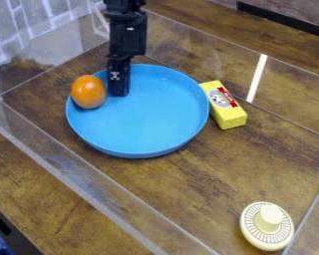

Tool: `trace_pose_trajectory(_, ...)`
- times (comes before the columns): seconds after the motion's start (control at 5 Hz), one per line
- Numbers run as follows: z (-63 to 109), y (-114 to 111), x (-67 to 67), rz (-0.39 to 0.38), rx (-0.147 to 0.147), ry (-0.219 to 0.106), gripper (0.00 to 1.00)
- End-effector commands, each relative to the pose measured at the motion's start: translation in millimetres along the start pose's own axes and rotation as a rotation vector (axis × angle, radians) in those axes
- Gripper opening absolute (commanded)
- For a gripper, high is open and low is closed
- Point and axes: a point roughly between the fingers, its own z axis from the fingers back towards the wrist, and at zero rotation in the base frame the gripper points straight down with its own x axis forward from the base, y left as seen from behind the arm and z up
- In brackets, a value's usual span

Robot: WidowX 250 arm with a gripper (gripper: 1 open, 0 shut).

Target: Put the orange ball in the blue tray

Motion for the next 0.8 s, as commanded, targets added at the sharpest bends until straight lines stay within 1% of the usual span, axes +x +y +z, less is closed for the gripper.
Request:
trace_pose_trajectory(0.0, 20.5, 9.1, -5.1, 0.005, 0.059, -0.019, 1.0)
trace_pose_trajectory(0.2, 19.1, 14.0, -7.6, 0.002, 0.057, -0.014, 1.0)
trace_pose_trajectory(0.4, 21.8, 14.3, -8.7, 0.001, 0.053, -0.009, 0.0)
trace_pose_trajectory(0.6, 21.5, 16.6, -11.6, 0.0, 0.05, 0.001, 1.0)
